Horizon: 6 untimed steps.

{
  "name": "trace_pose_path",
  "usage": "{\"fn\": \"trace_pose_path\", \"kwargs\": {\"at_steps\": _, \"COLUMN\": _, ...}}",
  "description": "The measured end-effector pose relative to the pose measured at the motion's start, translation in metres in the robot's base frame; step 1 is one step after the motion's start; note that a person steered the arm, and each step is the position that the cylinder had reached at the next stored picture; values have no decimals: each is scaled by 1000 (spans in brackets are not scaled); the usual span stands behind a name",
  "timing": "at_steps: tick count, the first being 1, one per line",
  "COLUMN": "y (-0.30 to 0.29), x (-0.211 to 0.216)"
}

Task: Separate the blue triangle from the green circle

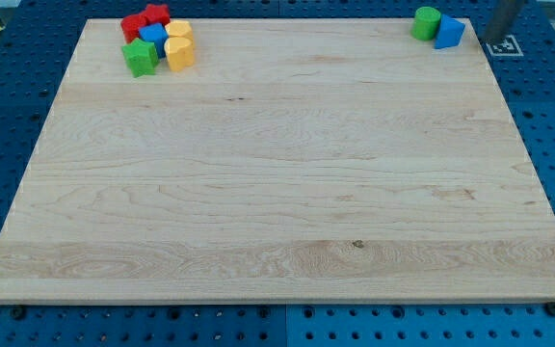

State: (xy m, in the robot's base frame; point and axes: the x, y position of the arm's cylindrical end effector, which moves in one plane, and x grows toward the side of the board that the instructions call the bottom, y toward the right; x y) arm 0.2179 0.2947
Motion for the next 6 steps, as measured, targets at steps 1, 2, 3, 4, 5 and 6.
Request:
{"fn": "trace_pose_path", "kwargs": {"at_steps": 1, "y": -18, "x": -15}}
{"fn": "trace_pose_path", "kwargs": {"at_steps": 2, "y": -27, "x": -9}}
{"fn": "trace_pose_path", "kwargs": {"at_steps": 3, "y": -29, "x": 2}}
{"fn": "trace_pose_path", "kwargs": {"at_steps": 4, "y": -53, "x": 14}}
{"fn": "trace_pose_path", "kwargs": {"at_steps": 5, "y": -74, "x": 23}}
{"fn": "trace_pose_path", "kwargs": {"at_steps": 6, "y": -78, "x": 62}}
